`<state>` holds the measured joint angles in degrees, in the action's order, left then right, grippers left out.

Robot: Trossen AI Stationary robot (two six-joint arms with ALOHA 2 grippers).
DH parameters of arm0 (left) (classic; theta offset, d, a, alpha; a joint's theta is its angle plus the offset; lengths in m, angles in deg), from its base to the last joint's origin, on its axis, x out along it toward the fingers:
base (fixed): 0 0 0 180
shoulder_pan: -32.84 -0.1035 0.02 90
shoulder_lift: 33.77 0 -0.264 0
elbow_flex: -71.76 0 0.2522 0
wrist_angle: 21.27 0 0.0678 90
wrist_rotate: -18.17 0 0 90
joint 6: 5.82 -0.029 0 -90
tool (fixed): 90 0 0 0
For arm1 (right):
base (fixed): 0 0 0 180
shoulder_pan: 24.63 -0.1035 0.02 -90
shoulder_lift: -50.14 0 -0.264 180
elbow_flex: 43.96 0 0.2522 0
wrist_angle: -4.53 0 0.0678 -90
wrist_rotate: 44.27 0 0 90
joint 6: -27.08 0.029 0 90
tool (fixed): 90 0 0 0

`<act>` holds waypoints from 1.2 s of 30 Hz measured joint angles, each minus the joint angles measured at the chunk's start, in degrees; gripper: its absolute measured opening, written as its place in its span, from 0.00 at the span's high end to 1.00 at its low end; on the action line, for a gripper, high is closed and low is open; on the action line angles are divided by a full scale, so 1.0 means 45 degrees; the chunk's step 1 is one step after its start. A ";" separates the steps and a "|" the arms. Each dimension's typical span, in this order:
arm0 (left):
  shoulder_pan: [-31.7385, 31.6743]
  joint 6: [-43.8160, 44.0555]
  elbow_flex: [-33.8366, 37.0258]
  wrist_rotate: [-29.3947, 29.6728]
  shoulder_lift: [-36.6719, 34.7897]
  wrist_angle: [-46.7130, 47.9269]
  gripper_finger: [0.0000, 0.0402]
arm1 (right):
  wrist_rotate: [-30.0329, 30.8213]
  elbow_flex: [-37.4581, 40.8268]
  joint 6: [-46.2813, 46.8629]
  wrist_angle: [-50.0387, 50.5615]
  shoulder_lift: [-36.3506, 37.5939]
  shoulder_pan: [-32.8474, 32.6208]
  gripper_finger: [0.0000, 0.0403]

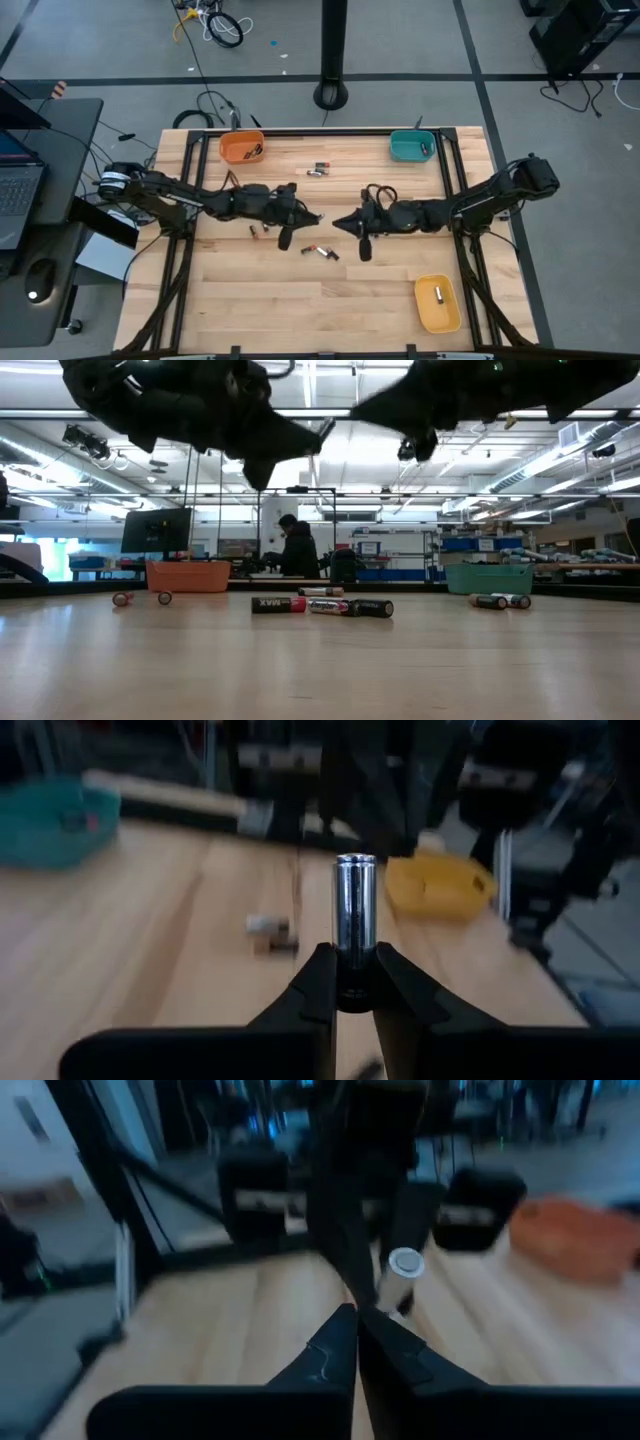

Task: Sort batteries
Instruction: Put the silver battery into the yellow bin

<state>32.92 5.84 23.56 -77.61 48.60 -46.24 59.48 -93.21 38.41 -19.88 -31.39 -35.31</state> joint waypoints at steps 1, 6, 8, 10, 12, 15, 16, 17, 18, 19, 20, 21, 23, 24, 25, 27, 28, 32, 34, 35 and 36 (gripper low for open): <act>-0.0005 -0.0200 0.0007 0.0004 0.0000 -0.0421 0.89 | 0.0023 -0.0013 -0.0134 -0.0486 0.0000 0.0026 0.92; 0.0005 -0.1075 0.0016 -0.0025 0.0008 -0.2330 0.89 | 0.0613 -0.0335 -0.0889 -0.1574 0.0015 0.0065 0.83; 0.0000 -0.1415 0.0016 -0.0040 0.0005 -0.2891 0.89 | 0.0879 -0.0549 -0.1132 -0.1618 0.0015 0.0065 0.78; 0.0000 -0.1668 0.0016 -0.0040 0.0010 -0.3216 0.89 | 0.0961 -0.0787 -0.1258 -0.1608 0.0015 0.0065 0.74; 0.0000 -0.1868 0.0016 -0.0040 0.0010 -0.3404 0.89 | 0.0977 -0.0990 -0.1326 -0.1608 0.0015 0.0065 0.69; 0.0000 -0.1884 0.0016 -0.0067 0.0010 -0.3539 0.89 | 0.0977 -0.1233 -0.1561 -0.1575 0.0015 0.0065 0.64; 0.0002 -0.1888 0.0016 -0.0074 0.0010 -0.3551 0.89 | 0.0977 -0.1297 -0.1579 -0.1594 0.0015 0.0065 0.63; 0.0000 -0.1909 0.0016 -0.0079 0.0010 -0.3580 0.89 | 0.0977 -0.1311 -0.1615 -0.1607 0.0019 0.0074 0.63; 0.0000 -0.1918 0.0015 -0.0074 0.0010 -0.3623 0.89 | 0.0977 -0.1311 -0.1646 -0.1606 0.0020 0.0099 0.62; 0.0000 -0.1912 0.0011 -0.0074 0.0010 -0.3701 0.89 | 0.0977 -0.1311 -0.1662 -0.1592 0.0020 0.0136 0.62; 0.0000 -0.1901 0.0011 -0.0074 0.0010 -0.3840 0.89 | 0.0977 -0.1311 -0.1659 -0.1574 0.0020 0.0157 0.62; 0.0000 -0.1901 0.0002 -0.0074 0.0010 -0.3926 0.89 | 0.0955 -0.1311 -0.1652 -0.1564 0.0020 0.0188 0.62; 0.0000 -0.1893 -0.0013 -0.0032 0.0005 -0.3949 0.89 | 0.0666 -0.1311 -0.1657 -0.1589 0.0020 0.0241 0.63; 0.0000 -0.1884 -0.0013 0.0009 0.0008 -0.3945 0.89 | 0.0587 -0.1311 -0.1657 -0.1586 0.0020 0.0249 0.63; 0.0000 -0.1866 -0.0013 0.0018 0.0010 -0.3964 0.89 | 0.0525 -0.1311 -0.1659 -0.1584 0.0020 0.0249 0.63; 0.0005 -0.1817 -0.0094 0.0023 0.0024 -0.3997 0.89 | 0.0474 -0.1311 -0.1665 -0.1607 0.0020 0.0245 0.64; 0.0006 -0.1773 -0.0205 0.0023 0.0092 -0.4047 0.89 | 0.0447 -0.1311 -0.1667 -0.1605 0.0020 0.0245 0.64; 0.0092 -0.1690 -0.0792 0.0009 0.0590 -0.4122 0.89 | 0.0397 -0.1311 -0.1759 -0.1608 0.0020 0.0245 0.63; 0.0121 -0.1829 -0.1019 -0.0020 0.0920 -0.4108 0.89 | 0.0394 -0.1311 -0.1759 -0.1622 0.0020 0.0249 0.63; 0.0130 -0.1827 -0.1121 -0.0037 0.1072 -0.4107 0.89 | 0.0394 -0.1311 -0.1763 -0.1623 0.0020 0.0249 0.63; 0.0126 -0.1827 -0.1188 -0.0045 0.1183 -0.4107 0.89 | 0.0394 -0.1311 -0.1787 -0.1623 0.0020 0.0249 0.64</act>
<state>33.49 -2.38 18.21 -77.81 53.93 -64.72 61.26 -99.11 30.37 -27.18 -31.31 -34.19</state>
